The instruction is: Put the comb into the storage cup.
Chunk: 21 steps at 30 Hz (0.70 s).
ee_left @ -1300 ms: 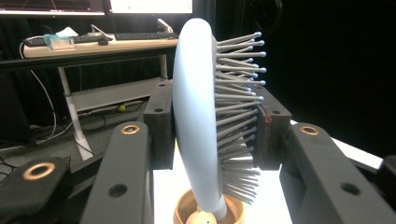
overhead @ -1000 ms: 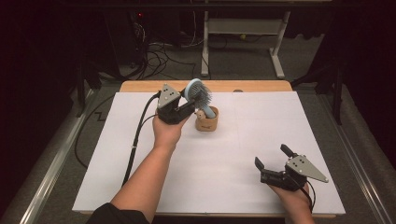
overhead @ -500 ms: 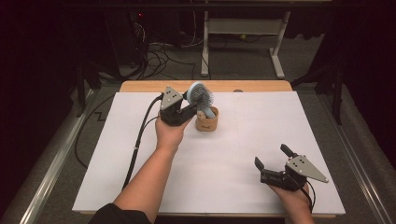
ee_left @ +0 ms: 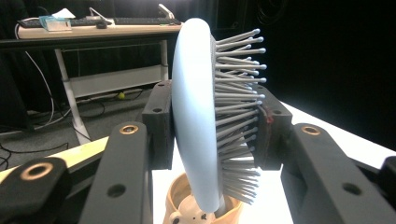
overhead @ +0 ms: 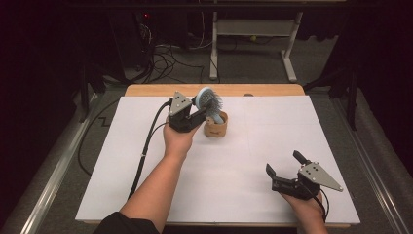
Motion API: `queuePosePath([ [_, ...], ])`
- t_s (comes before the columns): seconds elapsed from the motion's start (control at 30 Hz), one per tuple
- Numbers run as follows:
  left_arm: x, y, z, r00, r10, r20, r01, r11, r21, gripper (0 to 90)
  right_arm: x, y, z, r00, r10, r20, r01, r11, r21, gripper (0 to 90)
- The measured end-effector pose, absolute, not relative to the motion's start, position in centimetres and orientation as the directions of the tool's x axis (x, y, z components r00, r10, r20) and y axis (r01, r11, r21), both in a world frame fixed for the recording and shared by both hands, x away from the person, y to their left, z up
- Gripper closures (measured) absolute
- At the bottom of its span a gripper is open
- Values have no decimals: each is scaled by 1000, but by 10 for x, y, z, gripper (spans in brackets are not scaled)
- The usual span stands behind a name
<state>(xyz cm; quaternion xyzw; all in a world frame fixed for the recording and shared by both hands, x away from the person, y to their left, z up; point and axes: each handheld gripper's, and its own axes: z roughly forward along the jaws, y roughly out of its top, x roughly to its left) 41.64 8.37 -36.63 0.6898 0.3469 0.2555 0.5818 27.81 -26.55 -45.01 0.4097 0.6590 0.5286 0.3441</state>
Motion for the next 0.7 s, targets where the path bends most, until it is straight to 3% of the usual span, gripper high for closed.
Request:
queuePosePath([
  [0.7,417,79,-370,624,780,-47,183,-86,979,544,278,-265,-450,-426,904,-24,173,108,979,0],
])
